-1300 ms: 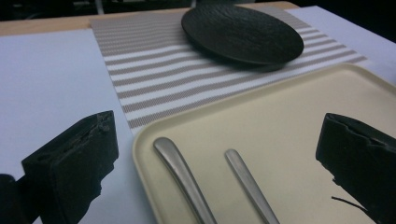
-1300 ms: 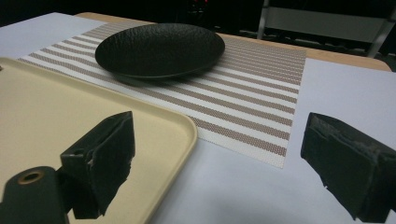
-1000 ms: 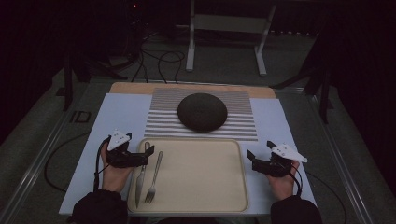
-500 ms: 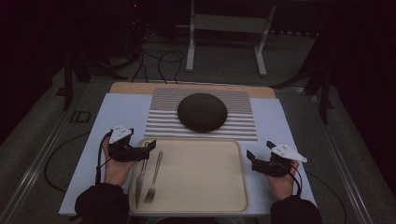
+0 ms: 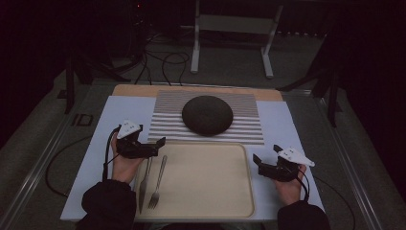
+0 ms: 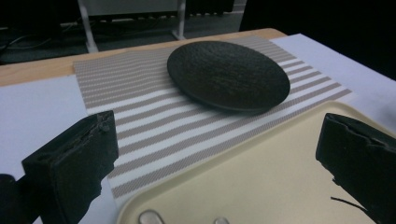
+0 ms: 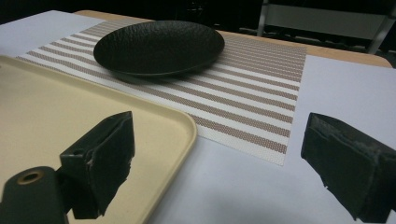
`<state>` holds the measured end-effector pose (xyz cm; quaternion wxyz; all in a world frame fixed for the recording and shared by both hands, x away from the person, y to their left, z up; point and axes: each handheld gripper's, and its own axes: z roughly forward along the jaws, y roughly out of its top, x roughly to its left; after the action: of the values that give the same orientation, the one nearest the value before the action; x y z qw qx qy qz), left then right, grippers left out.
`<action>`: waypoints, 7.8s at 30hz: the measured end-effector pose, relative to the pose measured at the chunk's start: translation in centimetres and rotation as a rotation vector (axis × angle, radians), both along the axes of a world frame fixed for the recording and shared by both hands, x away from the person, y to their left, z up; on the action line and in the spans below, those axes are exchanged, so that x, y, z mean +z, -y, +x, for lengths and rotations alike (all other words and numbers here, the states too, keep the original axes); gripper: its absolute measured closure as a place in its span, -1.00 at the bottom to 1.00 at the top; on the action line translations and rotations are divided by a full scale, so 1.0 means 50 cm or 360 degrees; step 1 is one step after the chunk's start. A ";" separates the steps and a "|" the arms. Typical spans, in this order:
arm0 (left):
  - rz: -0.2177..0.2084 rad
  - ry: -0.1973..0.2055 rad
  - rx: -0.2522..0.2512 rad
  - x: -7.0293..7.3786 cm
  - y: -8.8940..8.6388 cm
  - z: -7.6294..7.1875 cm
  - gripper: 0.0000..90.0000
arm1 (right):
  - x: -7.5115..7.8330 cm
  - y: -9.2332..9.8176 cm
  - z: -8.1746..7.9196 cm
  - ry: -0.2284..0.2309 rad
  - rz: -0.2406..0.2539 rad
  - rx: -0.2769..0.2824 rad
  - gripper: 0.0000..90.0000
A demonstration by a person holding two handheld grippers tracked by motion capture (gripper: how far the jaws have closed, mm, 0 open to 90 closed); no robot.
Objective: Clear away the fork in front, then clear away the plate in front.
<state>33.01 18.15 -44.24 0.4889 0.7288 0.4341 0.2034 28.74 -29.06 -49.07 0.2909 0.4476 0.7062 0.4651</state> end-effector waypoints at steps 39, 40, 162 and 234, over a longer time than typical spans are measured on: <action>-0.0048 0.0020 -0.0065 0.037 0.052 0.082 -1.00 | -0.002 0.000 0.001 0.0000 -0.0009 -0.0006 -0.79; -0.0048 0.0019 -0.0065 0.037 0.053 0.084 -1.00 | -0.002 0.000 0.002 -0.0004 -0.0013 -0.0016 -0.79; -0.0055 -0.0869 -0.0205 -0.143 0.186 0.333 -0.69 | -0.005 0.001 0.008 -0.0012 0.0015 0.0009 -0.79; -0.0686 -0.0958 0.0322 -0.089 0.252 0.329 0.91 | -0.005 0.004 0.011 -0.0020 0.0017 0.0008 -0.78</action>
<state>49.44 5.53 -48.68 0.4591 0.5898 0.6608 -0.0683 29.28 -29.29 -49.33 0.2830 0.4501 0.7067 0.4668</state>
